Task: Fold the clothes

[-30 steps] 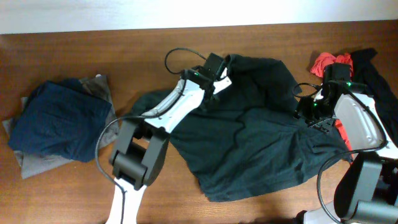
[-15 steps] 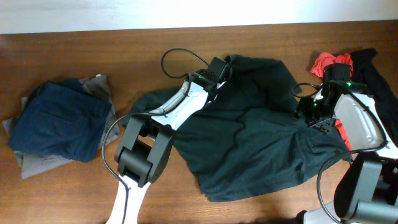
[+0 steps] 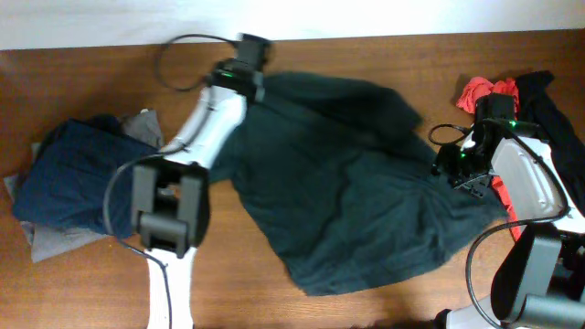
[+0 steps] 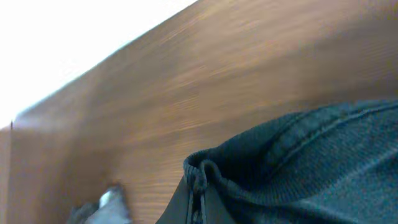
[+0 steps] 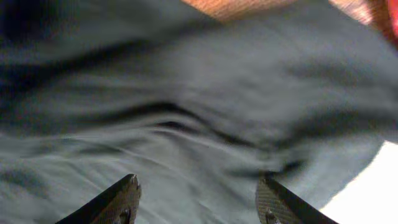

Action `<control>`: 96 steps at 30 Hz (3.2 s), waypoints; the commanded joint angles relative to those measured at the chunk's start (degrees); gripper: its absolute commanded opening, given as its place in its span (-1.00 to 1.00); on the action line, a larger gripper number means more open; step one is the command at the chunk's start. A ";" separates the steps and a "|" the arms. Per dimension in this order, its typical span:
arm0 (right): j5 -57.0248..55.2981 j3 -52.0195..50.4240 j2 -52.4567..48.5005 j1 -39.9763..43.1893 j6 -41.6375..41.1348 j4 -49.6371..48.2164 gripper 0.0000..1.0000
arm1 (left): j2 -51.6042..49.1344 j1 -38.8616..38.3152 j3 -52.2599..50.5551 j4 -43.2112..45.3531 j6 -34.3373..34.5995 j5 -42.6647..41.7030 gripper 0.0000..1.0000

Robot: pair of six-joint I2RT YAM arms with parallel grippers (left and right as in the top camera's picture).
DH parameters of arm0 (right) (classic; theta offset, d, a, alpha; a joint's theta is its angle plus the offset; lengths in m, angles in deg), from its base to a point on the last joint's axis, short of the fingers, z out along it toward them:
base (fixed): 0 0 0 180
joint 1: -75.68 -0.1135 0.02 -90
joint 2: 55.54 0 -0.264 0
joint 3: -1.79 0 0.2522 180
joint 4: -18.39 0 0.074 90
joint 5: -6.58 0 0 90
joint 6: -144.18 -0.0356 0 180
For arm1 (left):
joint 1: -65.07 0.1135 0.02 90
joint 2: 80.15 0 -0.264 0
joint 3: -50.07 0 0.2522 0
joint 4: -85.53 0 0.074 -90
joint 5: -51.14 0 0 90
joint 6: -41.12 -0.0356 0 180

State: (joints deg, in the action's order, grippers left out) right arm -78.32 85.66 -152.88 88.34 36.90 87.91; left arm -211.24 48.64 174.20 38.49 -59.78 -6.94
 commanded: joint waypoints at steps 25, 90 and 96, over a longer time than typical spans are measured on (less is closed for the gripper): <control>-4.96 -15.08 -8.09 -4.48 -4.48 -30.27 -0.92 | 0.55 9.84 0.48 -4.74 3.98 -5.14 0.19; 12.52 0.13 -15.61 -13.75 0.55 -6.97 -0.56 | -5.88 12.98 2.01 -6.23 2.71 -7.26 -0.04; -0.04 -3.67 -15.61 -10.82 -4.85 -10.05 -0.85 | -5.88 14.03 2.01 -8.66 2.73 -7.28 0.01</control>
State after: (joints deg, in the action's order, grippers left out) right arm -65.73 84.22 -167.40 75.27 36.57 78.69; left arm -216.66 62.48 176.12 30.69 -57.59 -14.89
